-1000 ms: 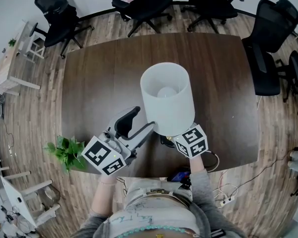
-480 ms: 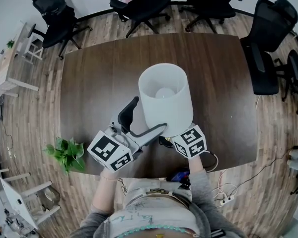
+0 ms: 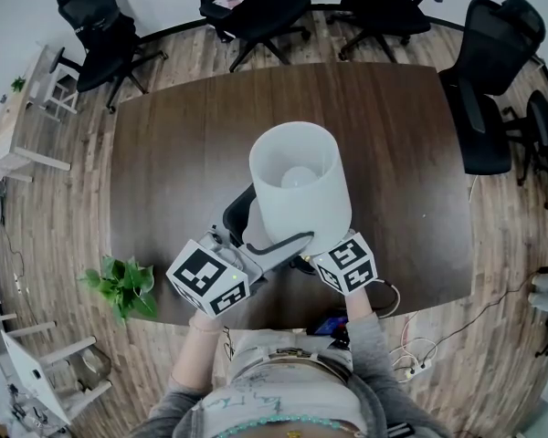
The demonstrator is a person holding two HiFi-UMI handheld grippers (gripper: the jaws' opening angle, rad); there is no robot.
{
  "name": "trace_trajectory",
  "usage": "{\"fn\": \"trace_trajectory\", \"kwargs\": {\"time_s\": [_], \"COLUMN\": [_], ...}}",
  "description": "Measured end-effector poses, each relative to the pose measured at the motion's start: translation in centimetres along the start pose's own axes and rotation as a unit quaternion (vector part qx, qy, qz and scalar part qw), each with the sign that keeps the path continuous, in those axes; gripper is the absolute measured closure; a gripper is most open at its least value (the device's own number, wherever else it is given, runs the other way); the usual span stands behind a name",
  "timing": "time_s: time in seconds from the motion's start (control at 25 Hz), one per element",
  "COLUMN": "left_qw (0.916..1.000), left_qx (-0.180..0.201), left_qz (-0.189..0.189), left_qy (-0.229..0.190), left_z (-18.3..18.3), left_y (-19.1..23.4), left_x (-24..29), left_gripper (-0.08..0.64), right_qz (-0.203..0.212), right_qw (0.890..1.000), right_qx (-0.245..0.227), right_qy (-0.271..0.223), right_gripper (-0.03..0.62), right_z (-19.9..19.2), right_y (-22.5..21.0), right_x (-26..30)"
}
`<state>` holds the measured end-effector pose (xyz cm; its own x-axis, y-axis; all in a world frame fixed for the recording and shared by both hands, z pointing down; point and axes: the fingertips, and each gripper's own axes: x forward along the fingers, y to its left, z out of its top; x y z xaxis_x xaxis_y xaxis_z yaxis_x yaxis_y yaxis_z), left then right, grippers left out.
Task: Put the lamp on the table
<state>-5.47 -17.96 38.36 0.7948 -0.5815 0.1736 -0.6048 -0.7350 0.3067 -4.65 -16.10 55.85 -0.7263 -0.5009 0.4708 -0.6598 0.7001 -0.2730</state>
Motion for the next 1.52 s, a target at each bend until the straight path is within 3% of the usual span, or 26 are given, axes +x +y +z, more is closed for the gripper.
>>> {"fn": "trace_trajectory", "kwargs": {"time_s": [0.48, 0.68, 1.52], "left_qw": [1.0000, 0.9999, 0.9998], "left_qx": [0.007, 0.008, 0.013], "left_qz": [0.001, 0.002, 0.012], "left_qy": [-0.003, -0.010, -0.014], "left_z": [-0.2, -0.6, -0.3], "left_y": [-0.4, -0.3, -1.0], "left_x": [-0.3, -0.4, -0.8], "left_gripper": [0.057, 0.057, 0.057], "right_qz": [-0.005, 0.005, -0.010], "right_qw": [1.000, 0.999, 0.997], "right_qx": [0.002, 0.028, 0.066], "right_qy": [-0.014, -0.030, -0.032], "right_gripper": [0.541, 0.541, 0.422], "right_z": [-0.2, -0.4, -2.2], "right_y": [0.1, 0.4, -0.2], "right_x": [-0.2, -0.6, -3.3]}}
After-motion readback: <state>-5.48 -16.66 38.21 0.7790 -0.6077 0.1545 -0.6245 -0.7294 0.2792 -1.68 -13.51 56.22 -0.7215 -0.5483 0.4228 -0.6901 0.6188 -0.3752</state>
